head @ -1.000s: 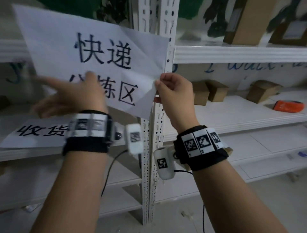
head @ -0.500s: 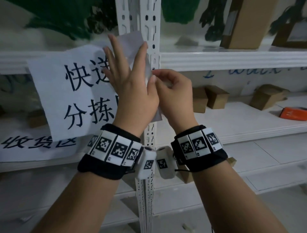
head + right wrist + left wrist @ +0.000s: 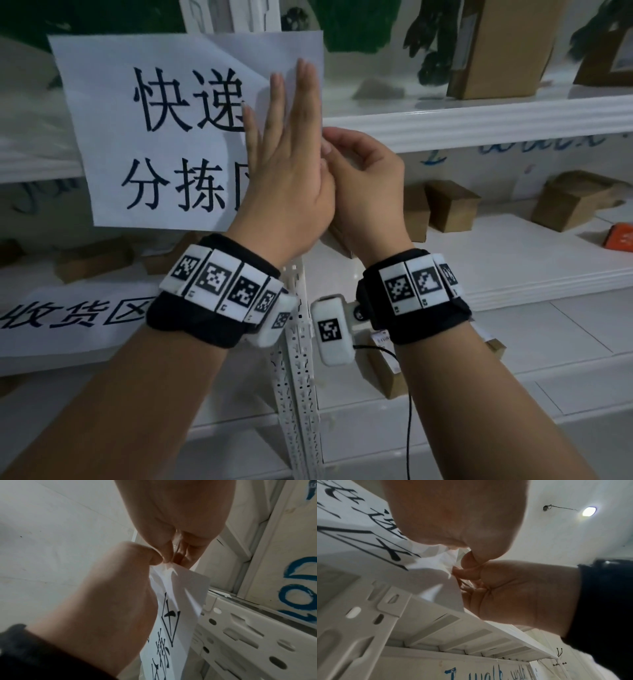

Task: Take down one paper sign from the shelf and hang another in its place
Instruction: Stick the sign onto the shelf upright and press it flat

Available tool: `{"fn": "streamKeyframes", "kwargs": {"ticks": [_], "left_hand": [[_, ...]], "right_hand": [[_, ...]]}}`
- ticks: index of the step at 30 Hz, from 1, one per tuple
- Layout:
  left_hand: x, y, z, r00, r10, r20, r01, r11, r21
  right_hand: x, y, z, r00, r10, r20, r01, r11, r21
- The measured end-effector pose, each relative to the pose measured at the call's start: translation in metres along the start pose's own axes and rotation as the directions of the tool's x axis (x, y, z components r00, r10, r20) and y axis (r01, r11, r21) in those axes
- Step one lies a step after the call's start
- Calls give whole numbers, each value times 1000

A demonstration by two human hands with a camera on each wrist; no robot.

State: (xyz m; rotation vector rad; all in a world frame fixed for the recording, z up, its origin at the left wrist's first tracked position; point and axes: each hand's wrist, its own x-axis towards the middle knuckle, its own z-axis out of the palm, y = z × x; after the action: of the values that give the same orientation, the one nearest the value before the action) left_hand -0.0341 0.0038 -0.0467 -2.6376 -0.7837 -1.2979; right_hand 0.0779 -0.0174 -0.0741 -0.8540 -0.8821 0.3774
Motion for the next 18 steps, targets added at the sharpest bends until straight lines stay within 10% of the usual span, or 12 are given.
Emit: {"fn": "streamKeyframes", "kwargs": {"ticks": [18], "left_hand": [[-7, -1, 40, 958, -149, 244, 32, 904, 426]], "right_hand": [[20, 1, -17, 997, 35, -63, -32, 998, 57]]}}
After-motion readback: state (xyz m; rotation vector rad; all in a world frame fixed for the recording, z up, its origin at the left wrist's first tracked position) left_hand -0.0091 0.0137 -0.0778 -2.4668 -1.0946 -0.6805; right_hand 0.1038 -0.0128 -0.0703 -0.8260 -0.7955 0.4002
